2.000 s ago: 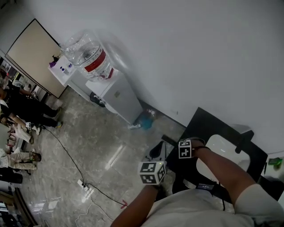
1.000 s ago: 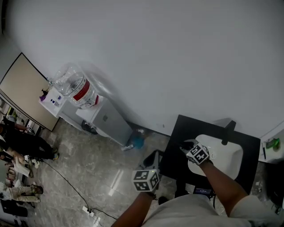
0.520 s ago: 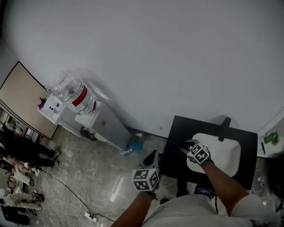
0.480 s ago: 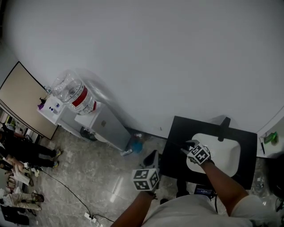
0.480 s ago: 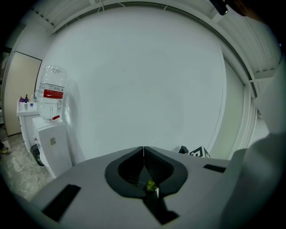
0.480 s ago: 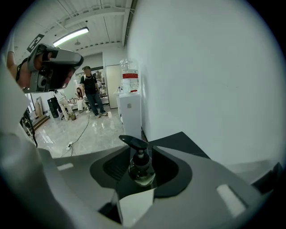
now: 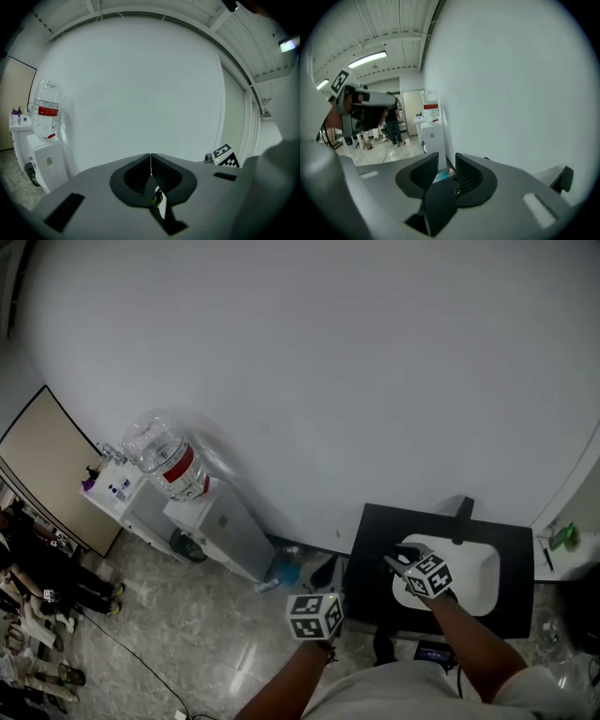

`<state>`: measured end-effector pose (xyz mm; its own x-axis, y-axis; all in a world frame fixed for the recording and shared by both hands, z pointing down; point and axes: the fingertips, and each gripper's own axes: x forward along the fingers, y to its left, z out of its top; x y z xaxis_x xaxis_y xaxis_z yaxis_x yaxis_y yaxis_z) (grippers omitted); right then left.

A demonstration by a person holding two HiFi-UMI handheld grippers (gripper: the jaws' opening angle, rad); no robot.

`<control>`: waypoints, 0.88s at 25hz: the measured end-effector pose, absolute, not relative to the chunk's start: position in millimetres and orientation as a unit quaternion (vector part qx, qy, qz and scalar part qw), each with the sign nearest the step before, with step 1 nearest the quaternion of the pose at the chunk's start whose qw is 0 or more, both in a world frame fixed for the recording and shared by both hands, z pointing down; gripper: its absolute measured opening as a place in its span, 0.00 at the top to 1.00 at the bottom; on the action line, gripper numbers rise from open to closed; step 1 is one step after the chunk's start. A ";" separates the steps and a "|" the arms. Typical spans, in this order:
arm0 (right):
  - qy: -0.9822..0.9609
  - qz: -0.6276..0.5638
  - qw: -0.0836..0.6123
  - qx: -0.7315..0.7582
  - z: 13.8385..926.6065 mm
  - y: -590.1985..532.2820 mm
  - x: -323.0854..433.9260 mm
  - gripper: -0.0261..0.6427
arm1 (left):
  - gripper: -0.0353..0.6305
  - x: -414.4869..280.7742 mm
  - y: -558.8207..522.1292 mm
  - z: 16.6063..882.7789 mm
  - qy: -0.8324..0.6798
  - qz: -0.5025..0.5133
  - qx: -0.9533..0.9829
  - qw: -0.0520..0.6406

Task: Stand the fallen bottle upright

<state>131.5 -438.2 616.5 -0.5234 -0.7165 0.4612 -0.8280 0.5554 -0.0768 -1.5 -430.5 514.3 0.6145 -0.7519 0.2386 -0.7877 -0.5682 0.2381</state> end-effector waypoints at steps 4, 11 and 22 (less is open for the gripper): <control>-0.863 0.111 0.126 0.477 533.6 -424.0 106.3 0.89 | 0.93 -9.5 -422.7 473.1 -0.439 0.031 0.887 0.136; -0.864 0.060 0.047 0.498 421.0 -400.6 53.4 0.96 | 0.93 -18.9 -409.3 409.9 -0.451 0.000 0.888 0.093; -0.869 0.038 0.018 0.493 377.6 -370.1 9.1 0.96 | 0.93 -42.9 -383.3 382.9 -0.466 -0.011 0.882 0.068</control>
<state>9.1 -370.1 377.6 -0.5132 -0.8555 0.0685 -0.8582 0.5110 -0.0484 -42.9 -383.3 382.9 0.5658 -0.8234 0.0435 -0.8203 -0.5569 0.1302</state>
